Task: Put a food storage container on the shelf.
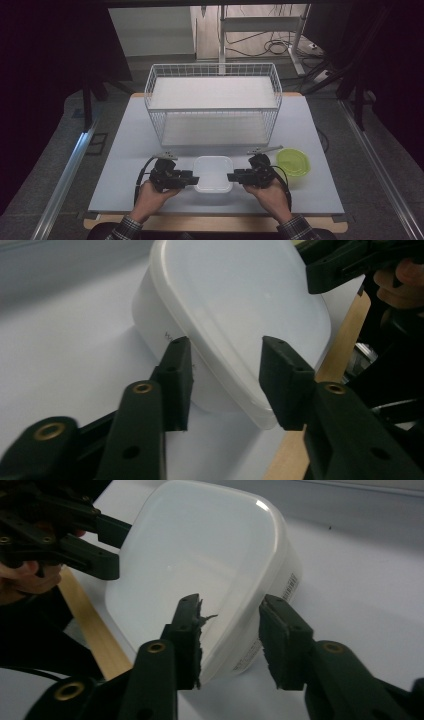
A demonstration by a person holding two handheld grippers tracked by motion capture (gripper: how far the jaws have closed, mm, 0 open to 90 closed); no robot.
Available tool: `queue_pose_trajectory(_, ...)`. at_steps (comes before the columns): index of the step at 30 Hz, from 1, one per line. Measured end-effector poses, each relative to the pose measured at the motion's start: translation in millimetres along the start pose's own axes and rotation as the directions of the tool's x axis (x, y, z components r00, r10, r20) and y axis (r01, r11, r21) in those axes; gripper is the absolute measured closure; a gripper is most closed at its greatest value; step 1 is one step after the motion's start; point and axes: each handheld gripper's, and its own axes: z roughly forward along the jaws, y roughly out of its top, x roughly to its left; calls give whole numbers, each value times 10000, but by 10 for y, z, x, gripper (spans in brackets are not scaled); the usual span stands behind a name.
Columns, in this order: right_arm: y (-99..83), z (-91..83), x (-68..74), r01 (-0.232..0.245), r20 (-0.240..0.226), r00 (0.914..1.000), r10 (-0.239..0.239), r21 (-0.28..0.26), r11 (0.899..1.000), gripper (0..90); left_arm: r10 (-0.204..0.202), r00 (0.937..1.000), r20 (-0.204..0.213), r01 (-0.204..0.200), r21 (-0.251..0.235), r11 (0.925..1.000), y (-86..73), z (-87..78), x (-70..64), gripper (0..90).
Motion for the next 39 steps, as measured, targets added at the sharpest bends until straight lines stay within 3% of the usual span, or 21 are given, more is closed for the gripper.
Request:
queue_pose_trajectory(6, -26, -54, 1, -696, -216, 9974, 691, -211, 9974, 713, -699, 9970, -329, 691, -247, 9973, -8, -44, -56, 679)
queue_pose_trajectory(8, -35, -64, 23, -641, -108, 9979, 638, -335, 9974, 726, -739, 9966, -361, 730, -251, 9970, -10, -51, -65, 698)
queue_pose_trajectory(12, -68, -86, 52, -558, 144, 9983, 572, -817, 9951, 784, -548, 9961, -696, 521, -391, 9979, -35, -89, -123, 797)
queue_pose_trajectory(14, -72, -85, 79, -134, 519, 9985, 183, -918, 9957, 786, -663, 9952, -720, 630, -467, 9969, -39, -84, -127, 798)
queue_pose_trajectory(22, -78, -100, 101, 94, 721, 9974, -3, -1260, 9920, 786, -650, 9940, -877, 566, -950, 9939, -23, -86, -146, 798)
queue_pose_trajectory(28, -13, -194, 169, 558, 915, 9950, -404, -1724, 9834, 786, -398, 9931, -1101, 246, -1366, 9903, 75, -156, -202, 798)
queue_pose_trajectory(39, 177, -356, 219, 922, 986, 9926, -708, -2319, 9684, 787, 13, 9913, -1316, -259, -1856, 9823, 307, -293, -272, 798)
